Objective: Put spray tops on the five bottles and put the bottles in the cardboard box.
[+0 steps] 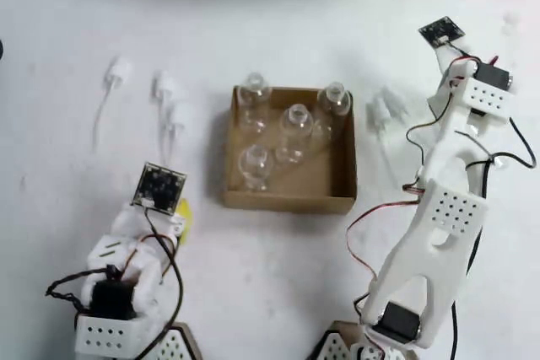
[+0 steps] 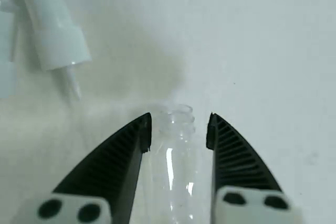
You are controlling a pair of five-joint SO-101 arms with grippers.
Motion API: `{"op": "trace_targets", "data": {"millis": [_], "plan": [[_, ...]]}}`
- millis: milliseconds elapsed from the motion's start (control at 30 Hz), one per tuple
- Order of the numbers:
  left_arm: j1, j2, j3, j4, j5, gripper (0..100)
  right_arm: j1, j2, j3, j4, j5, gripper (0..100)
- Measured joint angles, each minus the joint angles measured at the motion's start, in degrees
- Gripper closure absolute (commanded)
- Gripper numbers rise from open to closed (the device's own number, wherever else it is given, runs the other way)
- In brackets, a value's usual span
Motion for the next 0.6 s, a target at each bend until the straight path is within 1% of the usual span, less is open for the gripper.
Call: {"op": "trace_targets", "data": {"millis": [267,600], "plan": [[0.00,0.00,0.00,0.00,0.00,87,-0.88,7.03,-10.11,2.99,0.26,84.9],[0.00,0.00,0.00,0.00,0.00,87,-0.53,8.44,-11.60,3.34,0.62,85.1]]}}
